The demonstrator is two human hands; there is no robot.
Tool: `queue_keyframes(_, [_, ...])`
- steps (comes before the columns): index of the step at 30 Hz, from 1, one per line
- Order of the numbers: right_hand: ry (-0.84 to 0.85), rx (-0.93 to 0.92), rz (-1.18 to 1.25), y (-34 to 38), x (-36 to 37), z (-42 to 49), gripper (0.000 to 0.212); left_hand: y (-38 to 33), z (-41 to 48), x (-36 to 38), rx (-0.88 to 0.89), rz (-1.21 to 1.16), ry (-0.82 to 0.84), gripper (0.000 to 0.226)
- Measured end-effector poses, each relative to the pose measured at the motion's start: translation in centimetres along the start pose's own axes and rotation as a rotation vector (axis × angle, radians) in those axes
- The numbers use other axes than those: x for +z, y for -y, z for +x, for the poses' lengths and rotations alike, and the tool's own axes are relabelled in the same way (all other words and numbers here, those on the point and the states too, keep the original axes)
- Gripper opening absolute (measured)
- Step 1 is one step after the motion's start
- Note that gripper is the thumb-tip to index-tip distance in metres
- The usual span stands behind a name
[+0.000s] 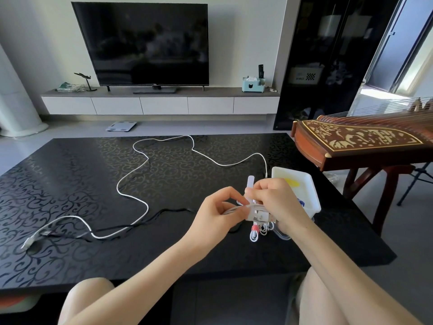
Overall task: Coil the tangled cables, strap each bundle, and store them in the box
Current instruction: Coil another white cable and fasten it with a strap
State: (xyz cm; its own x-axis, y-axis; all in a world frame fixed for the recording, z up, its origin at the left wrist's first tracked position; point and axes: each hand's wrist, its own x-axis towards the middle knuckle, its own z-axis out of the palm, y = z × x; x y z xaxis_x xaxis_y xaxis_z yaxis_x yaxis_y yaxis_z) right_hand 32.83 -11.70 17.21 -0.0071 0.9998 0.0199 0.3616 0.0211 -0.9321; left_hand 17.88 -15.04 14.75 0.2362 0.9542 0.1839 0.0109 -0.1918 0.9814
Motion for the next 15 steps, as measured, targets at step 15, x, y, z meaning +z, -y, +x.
queue_keyframes(15, [0.159,0.621,0.622,-1.2,-0.1,0.2,0.015,0.3,-0.3,-0.1,0.007,-0.021,0.222,0.012])
